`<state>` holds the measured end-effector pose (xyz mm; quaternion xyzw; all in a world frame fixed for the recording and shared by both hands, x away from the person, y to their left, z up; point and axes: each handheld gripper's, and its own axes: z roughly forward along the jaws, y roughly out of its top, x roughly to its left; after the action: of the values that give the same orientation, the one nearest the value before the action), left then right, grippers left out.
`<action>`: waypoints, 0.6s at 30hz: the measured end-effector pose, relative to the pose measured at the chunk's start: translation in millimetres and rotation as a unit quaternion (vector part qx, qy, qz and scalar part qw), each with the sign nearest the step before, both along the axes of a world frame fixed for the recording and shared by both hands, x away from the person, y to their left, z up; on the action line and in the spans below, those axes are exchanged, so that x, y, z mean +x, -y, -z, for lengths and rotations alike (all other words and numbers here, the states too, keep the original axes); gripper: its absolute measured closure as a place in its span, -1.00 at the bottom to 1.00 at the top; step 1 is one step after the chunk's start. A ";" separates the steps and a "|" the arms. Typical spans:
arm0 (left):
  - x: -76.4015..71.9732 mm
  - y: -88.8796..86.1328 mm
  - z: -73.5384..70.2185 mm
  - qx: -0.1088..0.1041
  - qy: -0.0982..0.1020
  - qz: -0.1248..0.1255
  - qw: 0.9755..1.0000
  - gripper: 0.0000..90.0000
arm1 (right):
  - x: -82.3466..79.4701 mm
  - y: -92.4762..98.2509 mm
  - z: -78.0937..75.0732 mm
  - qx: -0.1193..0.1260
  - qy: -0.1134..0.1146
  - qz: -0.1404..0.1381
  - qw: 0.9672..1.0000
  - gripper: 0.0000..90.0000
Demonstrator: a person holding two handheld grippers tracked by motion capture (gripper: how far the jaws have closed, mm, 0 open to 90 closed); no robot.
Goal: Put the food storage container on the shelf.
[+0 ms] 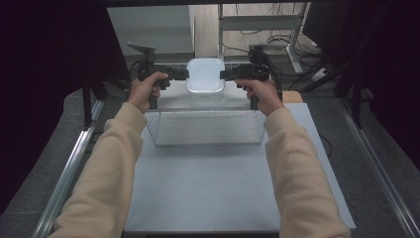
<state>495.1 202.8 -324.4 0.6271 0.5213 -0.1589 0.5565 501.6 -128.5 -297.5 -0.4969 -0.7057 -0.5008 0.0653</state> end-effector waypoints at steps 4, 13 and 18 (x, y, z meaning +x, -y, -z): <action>5.6 -1.3 6.4 -0.010 -0.013 0.001 1.000 0.60 | 9.0 1.3 7.7 0.023 -0.023 0.005 0.999 0.49; 1.2 2.8 5.8 0.023 0.005 -0.017 1.000 0.18 | 7.3 -1.2 10.5 0.028 -0.010 0.015 0.999 0.07; -20.6 4.9 -6.6 0.074 0.056 -0.029 0.995 -0.20 | -15.7 2.6 1.7 0.002 0.064 0.018 0.998 -0.17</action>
<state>474.5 197.8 -317.8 0.6593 0.5175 -0.0680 0.5412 485.9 -131.1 -299.3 -0.4763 -0.6987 -0.5336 0.0122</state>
